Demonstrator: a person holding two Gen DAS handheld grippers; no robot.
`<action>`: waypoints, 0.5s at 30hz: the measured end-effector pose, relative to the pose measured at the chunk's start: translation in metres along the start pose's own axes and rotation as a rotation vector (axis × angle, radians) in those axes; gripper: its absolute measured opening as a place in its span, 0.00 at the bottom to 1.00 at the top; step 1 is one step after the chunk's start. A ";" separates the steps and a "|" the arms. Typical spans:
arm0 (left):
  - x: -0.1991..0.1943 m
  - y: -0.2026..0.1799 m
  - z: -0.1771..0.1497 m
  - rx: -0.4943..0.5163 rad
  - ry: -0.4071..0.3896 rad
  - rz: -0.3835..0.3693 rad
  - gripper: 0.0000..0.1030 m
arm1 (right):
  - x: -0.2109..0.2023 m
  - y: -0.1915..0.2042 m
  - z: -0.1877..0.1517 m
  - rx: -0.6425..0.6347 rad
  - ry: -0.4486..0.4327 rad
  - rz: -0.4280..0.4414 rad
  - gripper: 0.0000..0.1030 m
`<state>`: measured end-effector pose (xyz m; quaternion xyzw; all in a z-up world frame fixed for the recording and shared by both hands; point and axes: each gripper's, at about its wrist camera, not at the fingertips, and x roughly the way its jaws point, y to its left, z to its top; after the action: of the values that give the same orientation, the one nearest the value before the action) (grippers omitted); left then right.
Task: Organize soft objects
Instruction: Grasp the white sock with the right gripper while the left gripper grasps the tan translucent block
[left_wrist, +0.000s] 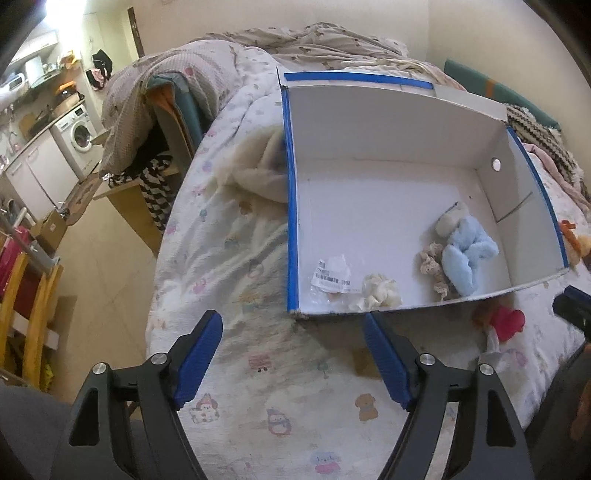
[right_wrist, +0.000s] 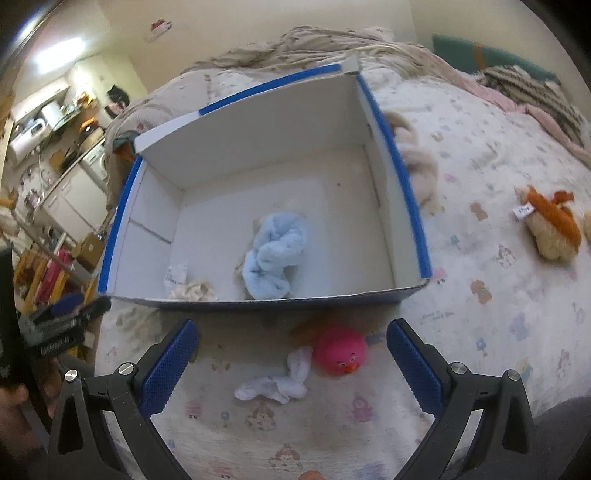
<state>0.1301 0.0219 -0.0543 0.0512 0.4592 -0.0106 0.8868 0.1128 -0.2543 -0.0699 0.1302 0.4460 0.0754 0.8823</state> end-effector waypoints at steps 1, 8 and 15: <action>0.001 0.000 -0.002 0.006 0.008 0.000 0.75 | -0.001 -0.002 0.000 0.012 -0.002 -0.003 1.00; 0.036 -0.004 -0.022 -0.014 0.180 -0.031 0.75 | 0.008 -0.010 0.001 0.053 0.021 -0.025 1.00; 0.068 -0.040 -0.016 0.050 0.256 -0.125 0.75 | 0.010 -0.017 0.003 0.079 0.028 -0.023 1.00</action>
<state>0.1538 -0.0139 -0.1219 0.0457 0.5703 -0.0705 0.8171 0.1213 -0.2681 -0.0810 0.1588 0.4624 0.0493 0.8710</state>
